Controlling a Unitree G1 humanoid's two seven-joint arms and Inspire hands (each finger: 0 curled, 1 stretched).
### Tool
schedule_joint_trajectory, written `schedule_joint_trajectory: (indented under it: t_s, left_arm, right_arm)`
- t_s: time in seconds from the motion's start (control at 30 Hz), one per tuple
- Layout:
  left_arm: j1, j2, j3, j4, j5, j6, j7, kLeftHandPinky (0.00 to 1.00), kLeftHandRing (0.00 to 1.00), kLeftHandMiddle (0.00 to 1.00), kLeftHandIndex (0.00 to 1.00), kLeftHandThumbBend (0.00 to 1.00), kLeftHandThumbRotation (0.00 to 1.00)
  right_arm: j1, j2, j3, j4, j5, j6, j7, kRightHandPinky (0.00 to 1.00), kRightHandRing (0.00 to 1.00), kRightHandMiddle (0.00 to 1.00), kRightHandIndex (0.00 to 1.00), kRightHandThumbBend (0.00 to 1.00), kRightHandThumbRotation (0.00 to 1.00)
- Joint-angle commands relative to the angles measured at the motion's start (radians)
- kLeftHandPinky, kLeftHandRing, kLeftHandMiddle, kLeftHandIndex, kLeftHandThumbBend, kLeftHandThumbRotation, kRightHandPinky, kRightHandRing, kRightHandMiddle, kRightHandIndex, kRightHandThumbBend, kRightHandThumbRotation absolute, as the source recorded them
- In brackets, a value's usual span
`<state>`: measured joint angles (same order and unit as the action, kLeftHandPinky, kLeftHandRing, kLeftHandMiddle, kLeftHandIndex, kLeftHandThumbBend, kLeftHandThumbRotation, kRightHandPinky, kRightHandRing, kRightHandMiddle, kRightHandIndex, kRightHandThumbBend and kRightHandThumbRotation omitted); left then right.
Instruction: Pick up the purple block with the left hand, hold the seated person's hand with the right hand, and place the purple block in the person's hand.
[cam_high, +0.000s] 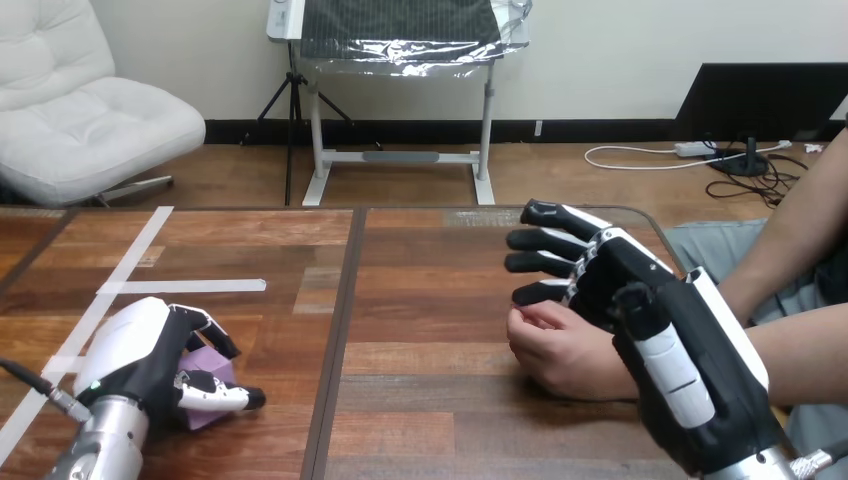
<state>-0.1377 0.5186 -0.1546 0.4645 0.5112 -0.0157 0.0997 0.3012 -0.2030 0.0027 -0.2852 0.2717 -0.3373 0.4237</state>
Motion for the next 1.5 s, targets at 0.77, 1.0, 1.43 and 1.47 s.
schedule_joint_trajectory:
  t_s: [0.77,1.0,1.43,1.47]
  left_arm:
    - [0.095,-0.011,0.115,-0.427,-0.067,-0.035,-0.022,0.32,0.38,0.46,0.47,0.67,0.00]
    - [0.111,-0.023,0.129,-0.478,-0.080,-0.027,-0.034,0.32,0.37,0.45,0.47,0.67,0.00]
    - [0.133,-0.041,0.149,-0.551,-0.093,-0.029,-0.049,0.32,0.36,0.45,0.46,0.66,0.00]
    - [0.135,-0.044,0.150,-0.558,-0.096,-0.029,-0.049,0.32,0.36,0.45,0.46,0.66,0.00]
  right_arm:
    - [-0.139,-0.023,-0.071,0.086,-0.022,-0.033,0.007,0.68,0.77,0.78,0.82,0.77,0.84]
    - [-0.153,-0.030,-0.080,0.100,-0.085,-0.052,-0.015,0.68,0.76,0.78,0.82,0.77,0.86]
    - [-0.198,-0.076,-0.105,0.157,-0.178,-0.097,-0.039,0.73,0.78,0.80,0.83,0.75,0.87]
    - [-0.206,-0.083,-0.108,0.166,-0.181,-0.098,-0.039,0.73,0.78,0.80,0.83,0.75,0.87]
